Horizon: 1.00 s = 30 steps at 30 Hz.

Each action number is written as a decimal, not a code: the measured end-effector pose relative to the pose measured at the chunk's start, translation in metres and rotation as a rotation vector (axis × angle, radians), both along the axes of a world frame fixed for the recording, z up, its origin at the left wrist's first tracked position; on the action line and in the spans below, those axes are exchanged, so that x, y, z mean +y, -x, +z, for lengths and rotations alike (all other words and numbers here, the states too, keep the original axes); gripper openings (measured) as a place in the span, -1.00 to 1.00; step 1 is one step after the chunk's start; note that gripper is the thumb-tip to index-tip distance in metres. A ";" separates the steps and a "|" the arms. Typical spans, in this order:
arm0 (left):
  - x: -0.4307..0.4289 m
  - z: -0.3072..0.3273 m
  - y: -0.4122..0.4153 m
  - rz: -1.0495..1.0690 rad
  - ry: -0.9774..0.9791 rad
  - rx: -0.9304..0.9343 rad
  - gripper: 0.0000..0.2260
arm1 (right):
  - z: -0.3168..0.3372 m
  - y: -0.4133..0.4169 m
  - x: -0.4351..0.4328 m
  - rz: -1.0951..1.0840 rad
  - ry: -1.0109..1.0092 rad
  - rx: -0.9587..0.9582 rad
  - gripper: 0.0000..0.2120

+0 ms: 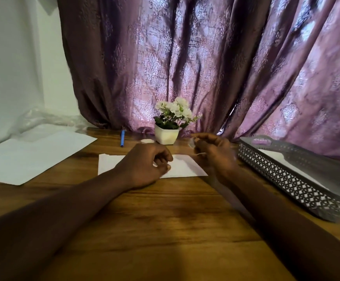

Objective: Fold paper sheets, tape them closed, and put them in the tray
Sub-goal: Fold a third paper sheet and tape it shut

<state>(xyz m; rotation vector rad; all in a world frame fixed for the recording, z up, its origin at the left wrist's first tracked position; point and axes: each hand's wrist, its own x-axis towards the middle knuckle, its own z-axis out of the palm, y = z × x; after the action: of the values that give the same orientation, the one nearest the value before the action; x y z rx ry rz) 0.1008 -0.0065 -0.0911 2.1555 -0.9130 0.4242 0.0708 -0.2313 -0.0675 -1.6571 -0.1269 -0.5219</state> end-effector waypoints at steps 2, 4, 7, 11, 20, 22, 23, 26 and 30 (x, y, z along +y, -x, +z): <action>0.000 -0.002 0.001 0.002 -0.164 -0.032 -0.77 | -0.001 -0.004 -0.022 -0.081 0.128 -0.012 -0.80; -0.001 -0.003 0.001 -0.016 -0.260 -0.039 -0.76 | -0.011 -0.010 -0.039 -0.115 0.260 0.027 -0.81; -0.001 -0.003 0.001 -0.032 -0.289 -0.030 -0.76 | -0.021 -0.017 -0.048 -0.140 0.276 0.091 -0.89; -0.002 -0.001 0.004 -0.052 -0.279 -0.017 -0.74 | -0.013 -0.030 -0.038 -0.116 0.280 0.134 -0.89; -0.002 -0.001 0.002 -0.072 -0.289 -0.009 -0.77 | -0.025 -0.052 -0.023 -0.188 0.489 0.133 -0.84; -0.002 -0.001 0.002 -0.074 -0.288 -0.005 -0.77 | -0.026 -0.054 -0.023 -0.206 0.521 0.140 -0.88; -0.002 -0.001 0.002 -0.076 -0.287 -0.005 -0.77 | -0.026 -0.055 -0.023 -0.218 0.537 0.142 -0.91; -0.002 -0.001 0.002 -0.076 -0.283 0.001 -0.77 | -0.027 -0.060 -0.025 -0.247 0.580 0.148 -0.98; -0.003 0.000 0.002 -0.072 -0.293 0.003 -0.77 | -0.023 -0.061 -0.021 -0.232 0.651 0.180 -0.91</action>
<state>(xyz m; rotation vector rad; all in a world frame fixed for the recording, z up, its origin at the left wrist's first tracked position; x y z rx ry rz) 0.0984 -0.0090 -0.0911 2.3748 -1.1048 0.2643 0.1321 -0.2520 -0.0906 -2.3661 0.0358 -0.5334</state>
